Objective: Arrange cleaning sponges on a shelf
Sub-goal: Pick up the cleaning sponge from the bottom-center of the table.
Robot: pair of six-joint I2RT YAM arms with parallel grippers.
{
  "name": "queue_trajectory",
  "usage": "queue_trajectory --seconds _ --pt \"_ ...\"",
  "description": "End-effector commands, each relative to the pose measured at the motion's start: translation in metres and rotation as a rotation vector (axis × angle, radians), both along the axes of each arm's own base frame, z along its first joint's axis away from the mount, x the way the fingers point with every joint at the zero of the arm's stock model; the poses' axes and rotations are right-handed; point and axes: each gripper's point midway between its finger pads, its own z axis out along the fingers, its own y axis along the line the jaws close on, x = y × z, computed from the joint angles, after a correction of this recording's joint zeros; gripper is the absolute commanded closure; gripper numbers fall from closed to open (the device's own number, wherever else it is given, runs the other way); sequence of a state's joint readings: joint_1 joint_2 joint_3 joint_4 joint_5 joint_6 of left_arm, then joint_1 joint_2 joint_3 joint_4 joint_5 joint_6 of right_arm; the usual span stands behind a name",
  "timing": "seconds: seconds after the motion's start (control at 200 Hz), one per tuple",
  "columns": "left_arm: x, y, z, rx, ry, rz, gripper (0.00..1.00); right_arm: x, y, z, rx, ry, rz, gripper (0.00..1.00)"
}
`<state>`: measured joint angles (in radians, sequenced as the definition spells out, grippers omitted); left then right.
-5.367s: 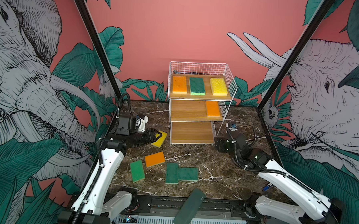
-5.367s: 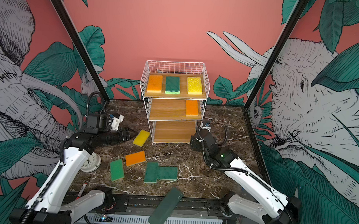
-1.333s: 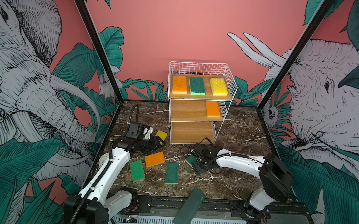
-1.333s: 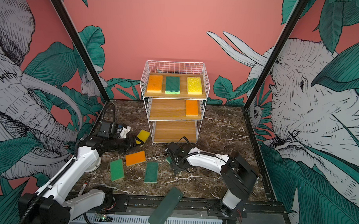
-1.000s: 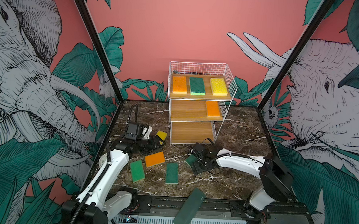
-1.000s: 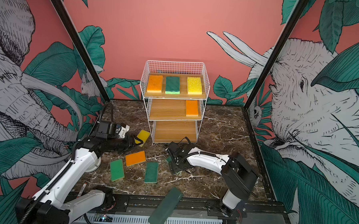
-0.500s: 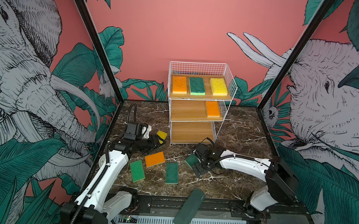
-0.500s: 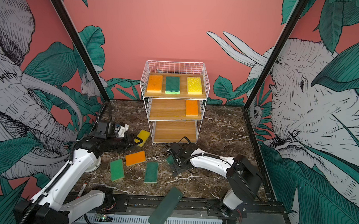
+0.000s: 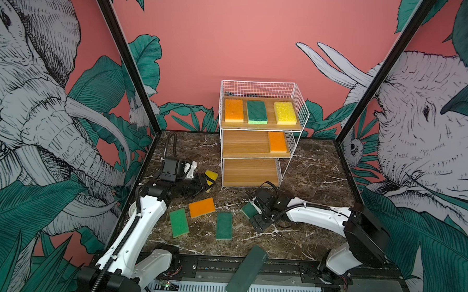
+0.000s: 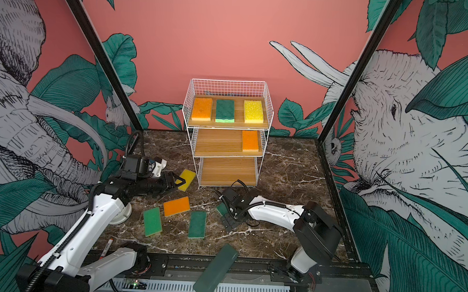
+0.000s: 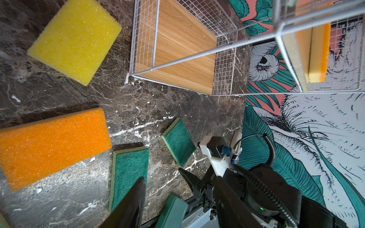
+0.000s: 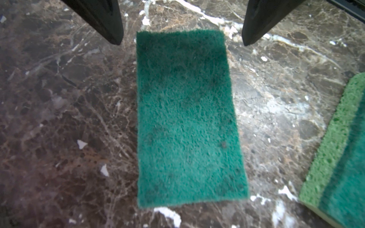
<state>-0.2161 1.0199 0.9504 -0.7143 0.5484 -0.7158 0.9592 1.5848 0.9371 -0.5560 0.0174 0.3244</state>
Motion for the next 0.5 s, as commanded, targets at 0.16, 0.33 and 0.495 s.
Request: queue_trajectory --seconds 0.16,0.33,0.495 --pt "0.004 0.002 0.01 -0.001 -0.008 0.023 0.42 0.001 0.0 -0.016 -0.058 0.052 0.012 0.1" --pt "0.003 0.003 0.008 0.003 -0.006 0.024 0.42 0.001 -0.004 -0.019 -0.081 0.063 0.017 0.1" --pt "0.003 0.003 0.007 0.001 -0.004 0.026 0.42 0.0 -0.003 -0.02 -0.075 0.07 0.017 0.14"
